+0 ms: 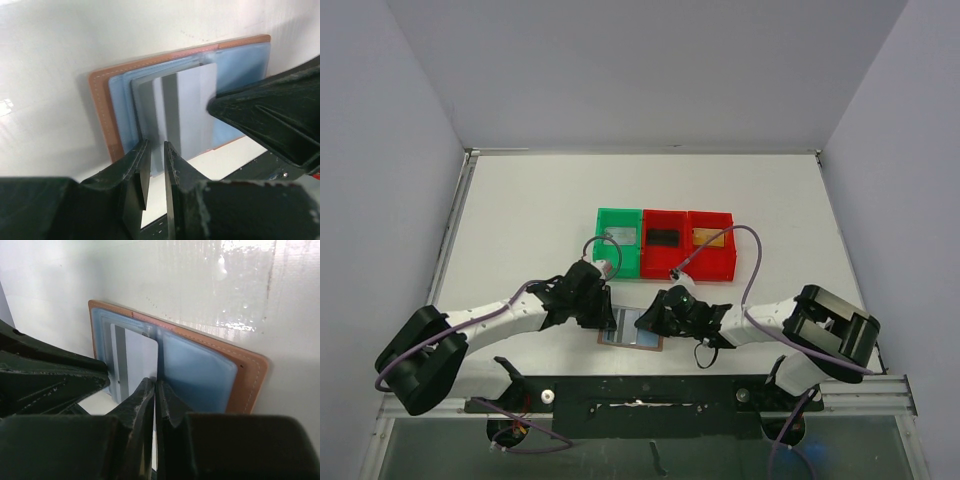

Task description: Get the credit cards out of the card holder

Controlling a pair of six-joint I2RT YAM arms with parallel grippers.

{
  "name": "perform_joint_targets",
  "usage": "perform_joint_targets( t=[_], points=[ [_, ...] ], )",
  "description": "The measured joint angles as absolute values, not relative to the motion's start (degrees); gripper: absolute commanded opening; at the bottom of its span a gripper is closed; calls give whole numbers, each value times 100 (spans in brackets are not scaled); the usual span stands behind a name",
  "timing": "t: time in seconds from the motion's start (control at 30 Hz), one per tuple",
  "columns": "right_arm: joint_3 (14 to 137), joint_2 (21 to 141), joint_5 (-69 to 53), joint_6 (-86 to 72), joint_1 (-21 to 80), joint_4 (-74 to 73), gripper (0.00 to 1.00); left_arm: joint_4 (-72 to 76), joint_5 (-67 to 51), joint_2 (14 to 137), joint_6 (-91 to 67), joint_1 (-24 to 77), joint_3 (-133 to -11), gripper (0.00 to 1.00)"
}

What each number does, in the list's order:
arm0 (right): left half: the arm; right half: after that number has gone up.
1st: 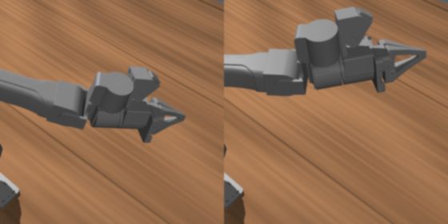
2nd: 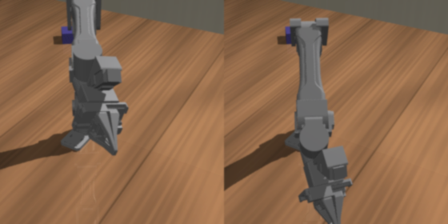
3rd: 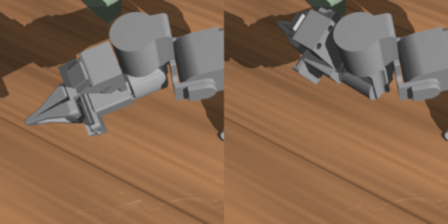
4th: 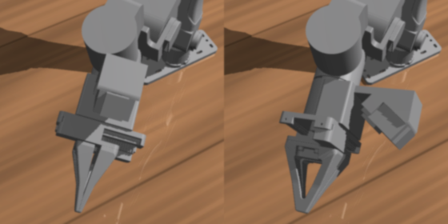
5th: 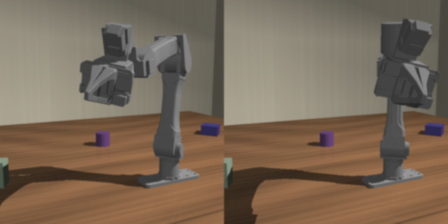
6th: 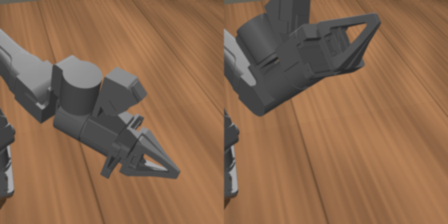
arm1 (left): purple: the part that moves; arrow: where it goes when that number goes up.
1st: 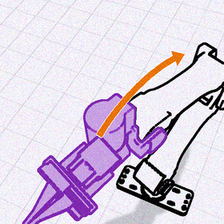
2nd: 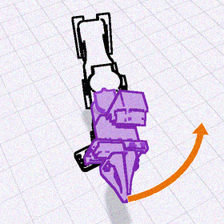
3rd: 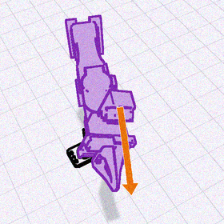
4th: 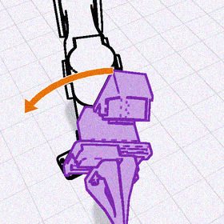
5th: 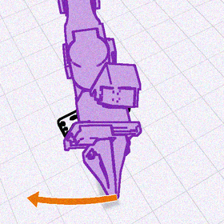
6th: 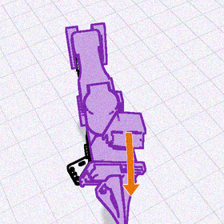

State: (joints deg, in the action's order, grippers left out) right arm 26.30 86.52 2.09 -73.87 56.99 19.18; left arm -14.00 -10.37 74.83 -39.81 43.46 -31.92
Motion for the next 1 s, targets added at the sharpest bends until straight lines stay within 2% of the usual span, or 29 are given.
perform_joint_targets(
  t=[0.2,0.37,0.63,1.0],
  points=[
    [2499,8254,331,-7384,5655,1588,1,-1546,-757,7234,-3979,4346,-3192,18],
    [2351,8141,305,-7387,5542,1540,2,-1551,-760,7135,-3977,4346,-3192,23],
    [2349,8138,274,-7373,5516,1540,5,-1035,-1232,6941,-4021,4414,-3192,28],
    [2349,8095,233,-7293,5472,1490,5,-746,-1446,7964,-4244,4696,-3286,17]
  ],
)
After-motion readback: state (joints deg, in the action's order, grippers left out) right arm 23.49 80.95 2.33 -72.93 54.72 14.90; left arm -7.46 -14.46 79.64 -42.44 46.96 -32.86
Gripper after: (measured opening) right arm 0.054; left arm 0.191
